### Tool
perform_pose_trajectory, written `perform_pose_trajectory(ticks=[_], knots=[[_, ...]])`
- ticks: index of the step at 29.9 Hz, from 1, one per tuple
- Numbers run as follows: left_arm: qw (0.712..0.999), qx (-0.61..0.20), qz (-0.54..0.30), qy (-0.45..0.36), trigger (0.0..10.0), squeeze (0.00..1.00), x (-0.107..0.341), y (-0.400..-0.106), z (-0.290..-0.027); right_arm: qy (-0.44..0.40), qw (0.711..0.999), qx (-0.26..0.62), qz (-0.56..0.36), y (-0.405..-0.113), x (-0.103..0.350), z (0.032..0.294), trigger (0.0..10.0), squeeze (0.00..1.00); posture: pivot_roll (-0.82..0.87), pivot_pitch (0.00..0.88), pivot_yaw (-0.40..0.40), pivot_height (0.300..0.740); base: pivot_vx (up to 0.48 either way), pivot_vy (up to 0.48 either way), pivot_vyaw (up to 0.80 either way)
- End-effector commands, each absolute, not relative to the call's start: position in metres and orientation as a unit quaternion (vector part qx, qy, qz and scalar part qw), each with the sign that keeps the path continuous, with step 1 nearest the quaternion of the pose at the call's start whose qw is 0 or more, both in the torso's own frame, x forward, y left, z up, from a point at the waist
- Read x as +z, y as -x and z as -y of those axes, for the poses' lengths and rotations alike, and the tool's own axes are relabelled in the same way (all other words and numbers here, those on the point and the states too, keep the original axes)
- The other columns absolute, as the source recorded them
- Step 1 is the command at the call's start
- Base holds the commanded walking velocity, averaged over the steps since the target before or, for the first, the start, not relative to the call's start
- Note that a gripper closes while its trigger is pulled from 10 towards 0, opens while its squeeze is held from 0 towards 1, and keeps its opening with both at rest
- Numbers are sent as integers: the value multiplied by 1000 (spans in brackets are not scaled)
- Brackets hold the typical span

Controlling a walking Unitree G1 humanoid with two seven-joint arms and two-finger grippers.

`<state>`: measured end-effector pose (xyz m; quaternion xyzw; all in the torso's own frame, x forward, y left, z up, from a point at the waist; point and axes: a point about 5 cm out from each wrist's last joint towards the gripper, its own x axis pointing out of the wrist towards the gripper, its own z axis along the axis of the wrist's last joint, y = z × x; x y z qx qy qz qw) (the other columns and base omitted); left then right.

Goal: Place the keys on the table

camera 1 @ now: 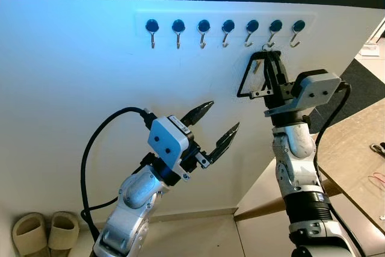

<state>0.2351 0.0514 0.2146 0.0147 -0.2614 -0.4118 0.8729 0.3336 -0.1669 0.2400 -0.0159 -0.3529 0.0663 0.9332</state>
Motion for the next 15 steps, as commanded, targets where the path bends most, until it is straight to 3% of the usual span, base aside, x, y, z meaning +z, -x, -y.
perform_pose_trajectory(ticks=[1,15], knots=[[869,-420,260,-23,10000,0,215,-234,-50,13,947,61,314,-335,225,171,10000,0,75,110,-60,740,0,0,0],[869,-419,262,-21,10000,0,217,-234,-49,-7,925,118,360,-323,241,148,10000,0,72,112,-59,740,0,0,0]])
